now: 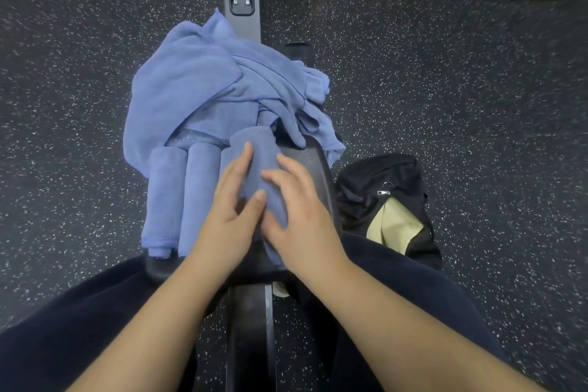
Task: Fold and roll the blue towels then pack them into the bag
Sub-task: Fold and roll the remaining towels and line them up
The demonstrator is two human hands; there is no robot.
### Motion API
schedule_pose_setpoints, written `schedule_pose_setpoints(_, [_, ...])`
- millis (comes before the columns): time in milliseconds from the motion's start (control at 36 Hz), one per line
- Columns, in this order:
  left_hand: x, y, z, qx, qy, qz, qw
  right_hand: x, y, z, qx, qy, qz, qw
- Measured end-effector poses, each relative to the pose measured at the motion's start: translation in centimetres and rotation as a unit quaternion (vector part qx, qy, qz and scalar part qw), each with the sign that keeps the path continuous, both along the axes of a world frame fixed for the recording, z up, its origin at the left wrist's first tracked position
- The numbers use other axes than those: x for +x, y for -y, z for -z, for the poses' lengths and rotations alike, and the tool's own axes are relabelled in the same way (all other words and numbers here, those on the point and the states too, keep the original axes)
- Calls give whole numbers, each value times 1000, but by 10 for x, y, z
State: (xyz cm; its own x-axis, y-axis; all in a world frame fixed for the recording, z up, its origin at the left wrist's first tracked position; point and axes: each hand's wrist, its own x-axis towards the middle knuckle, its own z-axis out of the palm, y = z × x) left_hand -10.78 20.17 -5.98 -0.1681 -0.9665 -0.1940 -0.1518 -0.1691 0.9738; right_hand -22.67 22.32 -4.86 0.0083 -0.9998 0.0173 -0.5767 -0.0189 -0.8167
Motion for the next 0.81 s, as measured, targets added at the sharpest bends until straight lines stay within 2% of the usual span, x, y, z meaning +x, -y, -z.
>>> schedule_pose_setpoints(83, [11,1,3,-96,98,11,990,-6,6,5,34,-39,32,998])
schedule_pose_setpoints(167, [32,3,13,-154,280,42,947,-11,13,13,100,-92,43,990])
schedule_pose_setpoints(194, [37,3,14,-151,351,59,922,-12,14,16,114,-109,42,987])
schedule_pose_setpoints(250, [42,2,16,-84,470,124,870,-12,17,23,131,-139,35,981])
schedule_pose_setpoints(306, [44,-1,20,-6,535,190,823,-10,18,29,150,-159,27,975])
schedule_pose_setpoints(333, [44,-2,21,12,552,211,807,-8,18,32,160,-165,23,973])
schedule_pose_setpoints(389, [47,-3,26,12,562,221,797,-5,18,36,168,-173,14,970])
schedule_pose_setpoints(639, [48,-5,39,-56,549,145,822,9,24,45,141,-185,-25,972])
schedule_pose_setpoints(806, [48,-5,46,-76,551,138,819,10,32,51,137,-162,-21,977])
